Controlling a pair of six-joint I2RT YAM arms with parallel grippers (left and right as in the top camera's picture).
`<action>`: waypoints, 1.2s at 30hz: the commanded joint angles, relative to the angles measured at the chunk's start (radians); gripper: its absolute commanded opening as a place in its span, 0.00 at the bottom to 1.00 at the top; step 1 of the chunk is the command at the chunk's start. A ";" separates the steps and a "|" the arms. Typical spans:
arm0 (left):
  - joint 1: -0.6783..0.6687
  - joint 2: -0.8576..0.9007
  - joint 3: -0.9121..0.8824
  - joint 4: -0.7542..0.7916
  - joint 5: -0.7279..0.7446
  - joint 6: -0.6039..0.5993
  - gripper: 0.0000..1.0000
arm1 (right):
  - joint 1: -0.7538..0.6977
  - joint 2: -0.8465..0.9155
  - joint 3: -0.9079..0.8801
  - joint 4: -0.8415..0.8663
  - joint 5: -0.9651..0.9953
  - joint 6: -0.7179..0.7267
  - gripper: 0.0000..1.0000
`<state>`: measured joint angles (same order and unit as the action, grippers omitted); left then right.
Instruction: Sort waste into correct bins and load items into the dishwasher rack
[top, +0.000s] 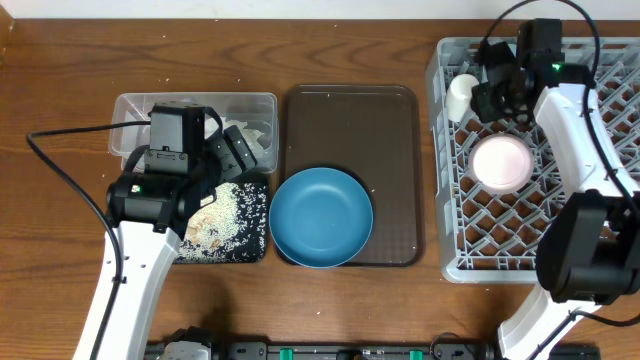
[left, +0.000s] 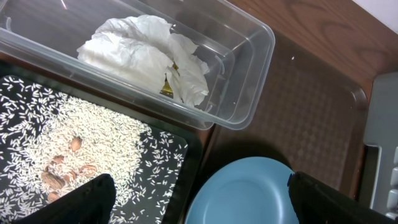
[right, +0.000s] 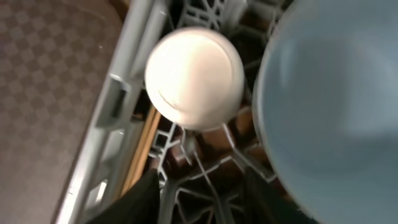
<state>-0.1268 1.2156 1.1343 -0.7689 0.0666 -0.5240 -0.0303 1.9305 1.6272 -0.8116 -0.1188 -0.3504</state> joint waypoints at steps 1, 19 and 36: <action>0.003 -0.007 0.022 0.000 -0.019 0.002 0.91 | 0.038 -0.061 0.053 0.002 0.075 -0.085 0.43; 0.003 -0.007 0.022 0.000 -0.019 0.002 0.91 | 0.014 0.026 0.053 0.070 0.157 -0.156 0.32; 0.003 -0.007 0.022 0.000 -0.019 0.002 0.91 | 0.005 0.071 0.052 0.063 0.163 -0.156 0.06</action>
<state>-0.1268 1.2156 1.1343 -0.7689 0.0666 -0.5240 -0.0216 1.9965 1.6672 -0.7467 0.0345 -0.5045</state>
